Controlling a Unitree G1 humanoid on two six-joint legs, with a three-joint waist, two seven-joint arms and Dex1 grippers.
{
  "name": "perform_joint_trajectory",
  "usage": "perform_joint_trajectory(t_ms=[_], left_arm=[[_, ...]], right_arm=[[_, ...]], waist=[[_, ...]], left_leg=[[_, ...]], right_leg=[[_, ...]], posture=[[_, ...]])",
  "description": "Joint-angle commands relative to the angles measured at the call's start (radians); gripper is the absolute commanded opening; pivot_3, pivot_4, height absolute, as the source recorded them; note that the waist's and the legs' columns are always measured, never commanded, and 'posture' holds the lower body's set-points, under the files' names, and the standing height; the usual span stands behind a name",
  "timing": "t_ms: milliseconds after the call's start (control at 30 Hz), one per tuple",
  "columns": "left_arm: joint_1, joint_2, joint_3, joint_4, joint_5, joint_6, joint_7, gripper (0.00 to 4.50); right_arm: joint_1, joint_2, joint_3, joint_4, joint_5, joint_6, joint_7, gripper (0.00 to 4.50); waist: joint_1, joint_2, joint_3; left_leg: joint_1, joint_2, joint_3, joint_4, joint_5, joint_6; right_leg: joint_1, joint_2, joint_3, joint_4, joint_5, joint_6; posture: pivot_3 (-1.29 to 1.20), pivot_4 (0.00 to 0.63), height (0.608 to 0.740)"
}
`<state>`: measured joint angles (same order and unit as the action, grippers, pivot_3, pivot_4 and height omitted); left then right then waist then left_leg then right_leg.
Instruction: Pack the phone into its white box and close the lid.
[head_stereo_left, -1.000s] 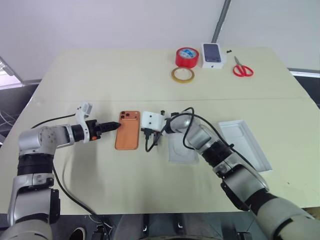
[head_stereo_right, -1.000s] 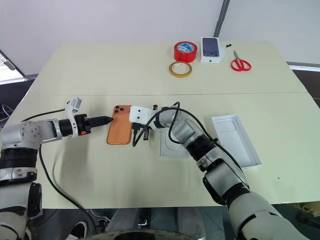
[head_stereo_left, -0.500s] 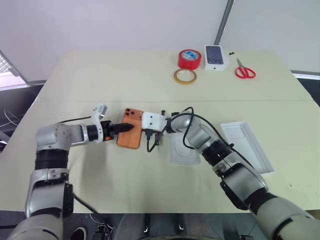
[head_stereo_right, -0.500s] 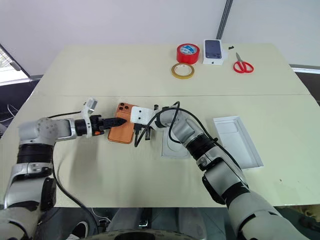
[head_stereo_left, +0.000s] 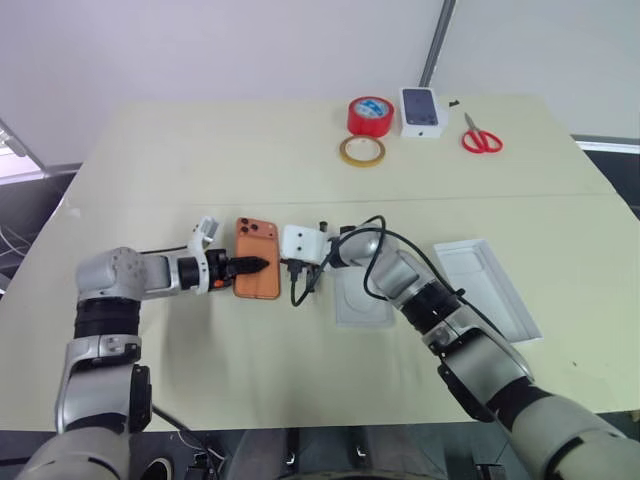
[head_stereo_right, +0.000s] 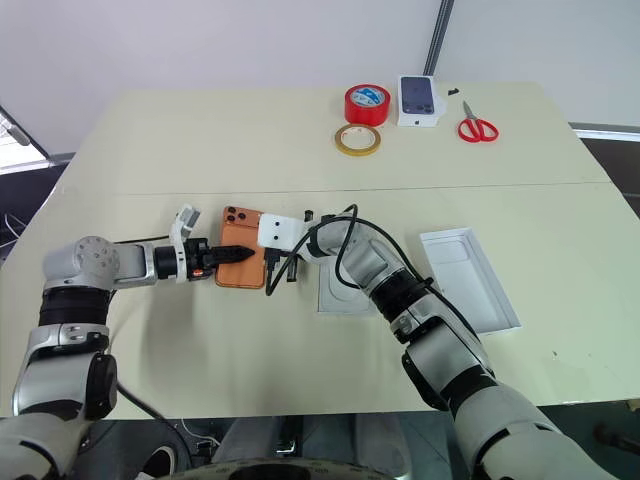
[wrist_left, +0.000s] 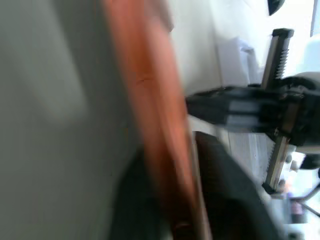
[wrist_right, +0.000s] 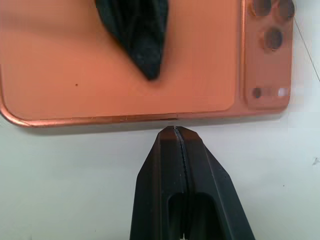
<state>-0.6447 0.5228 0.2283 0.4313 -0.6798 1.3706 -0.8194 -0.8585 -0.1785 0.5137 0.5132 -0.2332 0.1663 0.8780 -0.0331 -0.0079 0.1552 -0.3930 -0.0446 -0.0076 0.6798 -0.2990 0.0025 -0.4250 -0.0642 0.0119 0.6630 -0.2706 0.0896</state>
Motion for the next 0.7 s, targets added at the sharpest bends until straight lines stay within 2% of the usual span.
perform_joint_trajectory(t_ms=[33,333,400,433,533,600,700], left_arm=[[0.004,0.02,0.044,0.013,-0.005,0.025,0.032,0.12],[0.027,-0.022,0.119,-0.002,-0.056,0.056,0.076,0.05],[0.044,-0.045,0.149,-0.038,-0.074,0.052,0.09,0.05],[0.056,-0.056,0.167,-0.056,-0.088,0.057,0.094,0.05],[0.097,-0.068,0.169,-0.125,-0.102,0.05,0.097,0.0],[0.107,-0.079,0.198,-0.142,-0.146,0.112,0.092,0.0],[0.111,-0.102,0.232,-0.169,-0.182,0.149,0.111,0.0]], right_arm=[[0.0,0.002,-0.006,-0.002,-0.007,-0.021,-0.003,0.0],[-0.013,0.015,-0.046,0.0,0.014,-0.065,-0.038,0.0],[-0.005,0.027,-0.123,-0.05,0.109,-0.07,-0.017,0.0],[0.002,0.029,-0.177,-0.09,0.192,-0.013,0.028,0.0],[0.028,0.013,-0.269,-0.193,0.363,0.114,0.148,0.85],[0.101,-0.051,-0.284,-0.328,0.407,0.059,0.215,1.85],[0.201,-0.147,-0.284,-0.511,0.484,0.129,0.302,3.45]], waist=[[-0.008,0.0,0.0],[-0.011,0.0,0.0],[-0.01,0.0,0.001],[-0.01,0.0,0.001],[-0.01,0.0,0.001],[-0.003,0.0,0.001],[0.002,0.0,0.001]], left_leg=[[0.0,0.0,0.0,0.0,0.0,0.0],[0.0,0.0,0.0,-0.001,0.001,-0.001],[0.0,0.0,0.0,-0.001,0.001,-0.001],[-0.001,0.0,0.0,-0.001,0.001,-0.001],[-0.002,0.0,0.0,-0.001,0.001,-0.001],[-0.002,0.0,0.0,-0.001,0.0,-0.001],[-0.002,0.0,-0.001,-0.001,-0.001,0.001]], right_leg=[[0.0,0.0,0.0,0.0,0.0,0.0],[-0.001,0.0,0.0,0.0,0.0,0.0],[-0.001,0.0,0.0,0.0,0.0,0.0],[-0.001,0.0,0.0,0.0,0.0,0.0],[-0.001,0.0,0.0,0.0,0.0,0.0],[-0.001,0.0,0.0,0.0,0.0,0.0],[-0.001,0.0,0.0,-0.002,0.0,0.0]], posture=[[0.0,0.15,0.74],[0.0,0.15,0.74],[0.0,0.15,0.74],[0.0,0.15,0.74],[0.0,0.15,0.74],[0.0,0.15,0.74],[0.0,0.15,0.74]])
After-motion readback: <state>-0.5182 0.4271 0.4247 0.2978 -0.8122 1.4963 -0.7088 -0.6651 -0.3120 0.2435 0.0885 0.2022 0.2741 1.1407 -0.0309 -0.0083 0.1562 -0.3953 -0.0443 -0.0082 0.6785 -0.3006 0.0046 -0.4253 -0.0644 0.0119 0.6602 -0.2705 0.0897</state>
